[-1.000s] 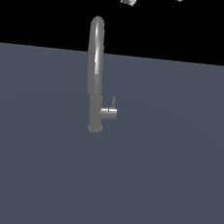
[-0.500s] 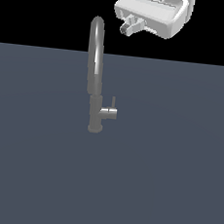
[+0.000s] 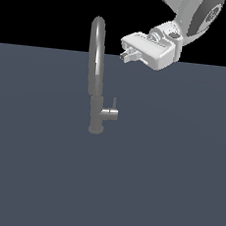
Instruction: Turn on the faucet by rotating a designated handle.
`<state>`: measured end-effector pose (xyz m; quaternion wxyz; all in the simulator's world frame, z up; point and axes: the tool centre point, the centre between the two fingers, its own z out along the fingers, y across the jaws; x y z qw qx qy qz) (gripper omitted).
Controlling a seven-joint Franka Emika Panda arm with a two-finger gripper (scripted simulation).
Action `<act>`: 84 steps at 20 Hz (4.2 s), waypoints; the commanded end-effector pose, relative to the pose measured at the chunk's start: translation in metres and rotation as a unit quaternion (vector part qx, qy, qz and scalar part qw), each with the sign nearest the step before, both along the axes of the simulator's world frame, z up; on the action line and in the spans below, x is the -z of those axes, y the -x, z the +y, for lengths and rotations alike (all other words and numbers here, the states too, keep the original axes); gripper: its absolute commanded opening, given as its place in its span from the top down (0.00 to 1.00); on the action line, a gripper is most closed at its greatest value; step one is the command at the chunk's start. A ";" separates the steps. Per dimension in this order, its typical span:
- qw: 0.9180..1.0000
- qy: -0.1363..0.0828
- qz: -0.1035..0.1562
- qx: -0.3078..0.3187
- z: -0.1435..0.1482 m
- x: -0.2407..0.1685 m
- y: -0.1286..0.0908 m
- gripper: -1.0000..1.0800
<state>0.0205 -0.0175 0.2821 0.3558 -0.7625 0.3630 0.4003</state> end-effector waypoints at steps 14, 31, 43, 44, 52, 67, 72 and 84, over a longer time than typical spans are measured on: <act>0.970 -0.139 0.151 0.130 0.011 0.115 -0.037 1.00; 0.953 -0.174 0.188 0.163 0.021 0.146 -0.041 1.00; 0.953 -0.174 0.188 0.163 0.017 0.135 -0.016 1.00; 0.953 -0.174 0.188 0.163 0.017 0.135 -0.016 1.00; 0.953 -0.173 0.188 0.163 0.015 0.137 0.002 1.00; 0.953 -0.174 0.187 0.163 0.010 0.152 0.041 1.00; 0.954 -0.174 0.180 0.162 0.010 0.156 0.043 1.00; 0.954 -0.175 0.183 0.161 0.009 0.200 0.056 1.00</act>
